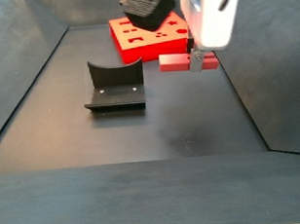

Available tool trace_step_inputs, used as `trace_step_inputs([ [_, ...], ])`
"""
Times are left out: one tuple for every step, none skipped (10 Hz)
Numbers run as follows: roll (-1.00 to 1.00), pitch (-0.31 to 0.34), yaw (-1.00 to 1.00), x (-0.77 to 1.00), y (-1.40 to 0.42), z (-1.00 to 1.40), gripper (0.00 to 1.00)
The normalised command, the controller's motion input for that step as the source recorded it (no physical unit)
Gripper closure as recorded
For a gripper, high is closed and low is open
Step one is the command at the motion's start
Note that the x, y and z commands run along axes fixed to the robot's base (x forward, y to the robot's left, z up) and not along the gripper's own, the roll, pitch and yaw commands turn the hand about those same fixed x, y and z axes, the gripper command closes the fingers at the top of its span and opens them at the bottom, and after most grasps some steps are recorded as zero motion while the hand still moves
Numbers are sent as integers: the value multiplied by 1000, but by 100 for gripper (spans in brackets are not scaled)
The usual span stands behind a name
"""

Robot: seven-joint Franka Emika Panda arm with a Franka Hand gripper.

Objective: Pick up the double-square object. Move up. Rotate the double-square object. Place the double-square object on the fixture. Regrasp the double-square object. Move to above the board. Insert the double-square object.
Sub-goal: Rotate the double-square object.

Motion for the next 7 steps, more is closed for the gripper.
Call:
trace_step_inputs([
  [1, -4, -1000, 11, 20, -30, 100],
  [1, -4, -1000, 11, 20, -30, 100],
  [1, -4, -1000, 11, 21, -30, 100],
  [1, -4, -1000, 11, 21, -30, 100],
  [1, -4, -1000, 10, 21, -30, 100],
  [1, -5, -1000, 10, 21, -30, 100],
  [1, -5, -1000, 10, 21, -30, 100],
])
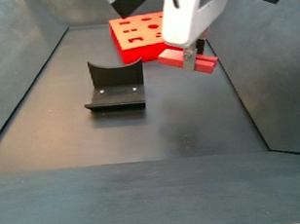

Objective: Pick up the double-square object. Move up. Rotate the double-square object. Place the double-square object on the fixture. Regrasp the double-square object. Move to above the board. Insert the double-square object.
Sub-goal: Rotate the double-square object.

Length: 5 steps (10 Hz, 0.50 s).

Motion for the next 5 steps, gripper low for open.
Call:
trace_step_inputs([
  [1, -5, -1000, 10, 21, -30, 100],
  [1, -5, -1000, 10, 21, -30, 100],
  [1, -6, -1000, 9, 21, -30, 100],
  [1, -6, -1000, 9, 21, -30, 100],
  [1, -7, -1000, 9, 22, -30, 100],
])
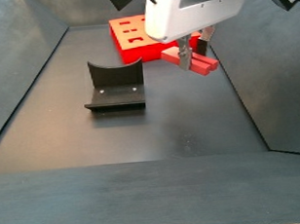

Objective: Pick up the double-square object. Move up. Rotate the double-square object. Place the double-square object on the fixture. Regrasp the double-square object. Move to above the board. Insert the double-square object.
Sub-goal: Rotate the double-square object.

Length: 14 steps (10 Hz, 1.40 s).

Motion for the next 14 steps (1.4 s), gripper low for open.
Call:
trace_step_inputs([
  [1, -7, -1000, 9, 22, -30, 100],
  [1, -8, -1000, 8, 22, -31, 100],
  [1, -8, -1000, 8, 22, -31, 100],
  [2, -10, -1000, 8, 22, -31, 100],
  [2, -11, -1000, 8, 23, -31, 100],
  [2, -13, -1000, 7, 23, -31, 100],
  [3, -17, -1000, 7, 23, -31, 100],
  [3, -17, -879, 7, 23, -31, 100],
  [3, -17, -549, 6, 23, -32, 100],
  [3, -16, -367, 6, 23, -32, 100],
  [3, -16, -245, 6, 23, -32, 100],
  [0, 0, 0, 0, 0, -1000, 100],
  [1, -13, 46, 11, 2, -1000, 100],
  [-3, -23, 48, 21, 1, -1000, 100],
])
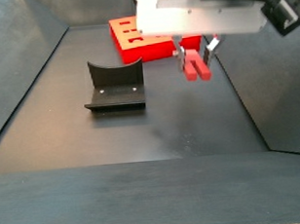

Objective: Pick up the double-square object. Move up. Rotate the double-square object. Place the double-square object on the fixture. Regrasp the double-square object. Move to above the board. Insert the double-square object.
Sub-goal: Rotate the double-square object.

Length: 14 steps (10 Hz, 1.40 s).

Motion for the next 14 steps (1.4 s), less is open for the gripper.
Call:
trace_step_inputs([
  [-9, -23, 43, 22, -1, -1000, 100],
  [-26, -25, 26, 31, 4, -1000, 100],
  [-32, -28, 19, 38, 6, -1000, 100],
  [-47, -24, 10, 49, 8, -965, 100],
  [-60, -22, 8, 50, 11, -791, 100],
  [-68, -25, 7, 47, 10, -668, 100],
  [-74, -29, 6, 45, 10, -590, 100],
  [-83, -37, 6, 39, 10, -439, 100],
  [-92, -46, 4, 37, 10, -290, 100],
  [-99, -46, 1, 35, 13, -184, 100],
  [0, 0, 0, 0, 0, 0, 0],
  [0, 0, 0, 0, 0, 1000, 0],
  [0, 8, -1, -4, 0, 1000, 0],
  [2, 31, -5, -14, 1, 1000, 0],
])
